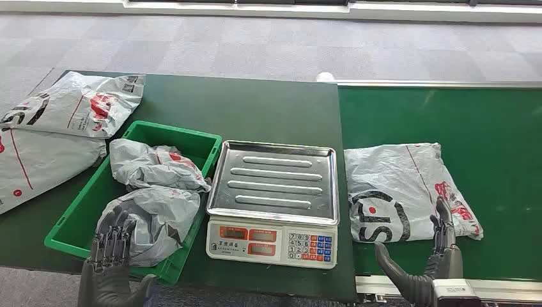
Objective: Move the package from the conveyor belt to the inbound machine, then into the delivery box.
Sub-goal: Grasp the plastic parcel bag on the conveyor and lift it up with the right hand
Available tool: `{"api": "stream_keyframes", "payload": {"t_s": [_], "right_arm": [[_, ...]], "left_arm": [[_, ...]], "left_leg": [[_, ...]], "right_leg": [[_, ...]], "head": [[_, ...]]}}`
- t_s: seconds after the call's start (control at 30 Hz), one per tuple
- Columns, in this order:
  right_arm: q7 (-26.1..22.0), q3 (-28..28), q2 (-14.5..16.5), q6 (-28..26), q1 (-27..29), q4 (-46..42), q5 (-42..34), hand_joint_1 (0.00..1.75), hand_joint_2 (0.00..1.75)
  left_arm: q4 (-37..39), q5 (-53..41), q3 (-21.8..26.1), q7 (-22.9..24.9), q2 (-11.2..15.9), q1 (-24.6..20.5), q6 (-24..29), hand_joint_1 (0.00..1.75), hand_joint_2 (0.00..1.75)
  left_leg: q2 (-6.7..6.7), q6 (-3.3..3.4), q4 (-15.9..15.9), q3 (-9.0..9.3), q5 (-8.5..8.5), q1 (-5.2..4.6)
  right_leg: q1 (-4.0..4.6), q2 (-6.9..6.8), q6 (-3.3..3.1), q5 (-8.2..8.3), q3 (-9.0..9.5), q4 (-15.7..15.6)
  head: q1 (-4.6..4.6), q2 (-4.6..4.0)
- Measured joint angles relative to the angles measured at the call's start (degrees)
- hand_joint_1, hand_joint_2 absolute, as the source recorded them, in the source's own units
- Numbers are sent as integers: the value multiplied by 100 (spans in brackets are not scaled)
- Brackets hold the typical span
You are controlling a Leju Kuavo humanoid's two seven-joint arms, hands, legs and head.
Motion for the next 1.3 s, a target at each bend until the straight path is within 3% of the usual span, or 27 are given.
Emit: {"api": "stream_keyframes", "payload": {"t_s": [0.13,0.3,0.63,0.77,0.9,1.07,1.17,1.3], "right_arm": [[224,-25,-3,-171,-32,5,311,0,175],[987,-333,-227,-400,-568,283,1149,0,175],[1106,-591,-433,-399,-962,601,1283,0,175],[1755,-644,-601,-353,-1343,931,1636,0,175],[2568,-803,-1127,-137,-2665,2465,1937,0,175],[3084,-860,-1683,-60,-4086,4626,2215,0,175],[3357,-863,-1953,125,-4700,5915,2422,0,175],[3292,-870,-2146,242,-5127,7226,2488,0,175]], "left_arm": [[21,19,-32,11,25,-26,-25,0,175],[68,112,-68,97,112,-155,-105,0,175],[127,131,-70,114,193,-207,-153,0,175],[129,160,-71,136,211,-222,-154,0,175],[92,214,-84,210,263,-262,43,0,175],[25,267,-148,269,349,-253,156,0,175],[8,269,-209,295,387,-249,213,0,175],[2,269,-261,275,444,-245,320,0,175]], "left_leg": [[0,0,0,-2,0,0],[7,4,1,2,3,-1],[4,7,2,3,10,-1],[12,6,-1,-35,9,0],[40,16,5,-34,20,-4],[3,29,15,-37,65,-9],[-5,26,15,-40,67,-9],[-8,26,14,-48,66,-9]], "right_leg": [[0,0,0,0,3,0],[-2,4,1,7,6,0],[1,1,3,11,9,0],[0,8,1,13,9,0],[-5,30,11,39,-1,0],[-10,2,28,73,-24,-1],[-9,-3,27,74,-24,-1],[-9,-4,27,74,-30,0]], "head": [[1,0],[1,0],[0,0],[2,0],[2,0],[2,0],[2,0],[2,0]]}}
